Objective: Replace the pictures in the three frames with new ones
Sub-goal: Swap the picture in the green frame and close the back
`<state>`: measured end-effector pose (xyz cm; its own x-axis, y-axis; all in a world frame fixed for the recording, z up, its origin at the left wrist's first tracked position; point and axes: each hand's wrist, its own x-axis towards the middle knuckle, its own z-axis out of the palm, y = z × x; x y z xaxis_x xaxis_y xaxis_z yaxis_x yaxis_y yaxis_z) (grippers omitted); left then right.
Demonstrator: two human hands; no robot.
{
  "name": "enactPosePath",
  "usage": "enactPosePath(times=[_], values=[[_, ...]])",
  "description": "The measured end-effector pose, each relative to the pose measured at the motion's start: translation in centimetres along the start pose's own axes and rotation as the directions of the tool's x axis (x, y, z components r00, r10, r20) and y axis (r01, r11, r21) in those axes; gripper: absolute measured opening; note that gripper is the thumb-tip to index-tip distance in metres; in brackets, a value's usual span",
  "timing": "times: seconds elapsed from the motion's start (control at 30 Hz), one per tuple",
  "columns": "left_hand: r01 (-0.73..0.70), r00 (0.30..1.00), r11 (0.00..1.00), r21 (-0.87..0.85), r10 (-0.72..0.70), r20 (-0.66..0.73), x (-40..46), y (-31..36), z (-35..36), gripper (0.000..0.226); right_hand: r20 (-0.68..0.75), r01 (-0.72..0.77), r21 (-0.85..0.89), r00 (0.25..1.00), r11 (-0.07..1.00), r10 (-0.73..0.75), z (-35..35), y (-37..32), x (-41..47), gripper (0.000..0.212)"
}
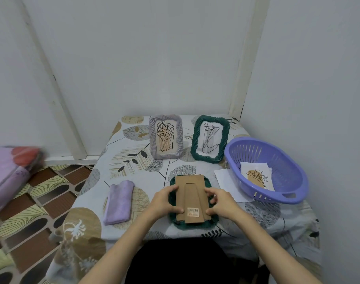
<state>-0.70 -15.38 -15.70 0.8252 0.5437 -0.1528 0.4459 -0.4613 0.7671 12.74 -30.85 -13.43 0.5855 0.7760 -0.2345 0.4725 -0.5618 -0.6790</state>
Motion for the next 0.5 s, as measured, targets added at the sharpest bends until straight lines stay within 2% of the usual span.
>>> enactPosePath(times=[0.13,0.3,0.5], values=[[-0.012,1.000,1.000,0.021,0.012,-0.001,0.1,-0.1,0.0,0.089,-0.028,0.015,-0.055,0.999,0.998,-0.016,0.3,0.3,0.0,0.076],[-0.021,0.999,0.995,0.094,0.018,0.036,0.2,-0.4,0.1,0.083,0.014,0.070,-0.258,0.998,0.964,-0.069,0.8,0.2,0.2,0.042],[-0.033,0.996,0.977,0.212,0.015,0.084,0.6,-0.4,0.0,0.080,0.056,0.054,-0.311,0.998,0.949,-0.038,0.7,0.4,1.1,0.041]])
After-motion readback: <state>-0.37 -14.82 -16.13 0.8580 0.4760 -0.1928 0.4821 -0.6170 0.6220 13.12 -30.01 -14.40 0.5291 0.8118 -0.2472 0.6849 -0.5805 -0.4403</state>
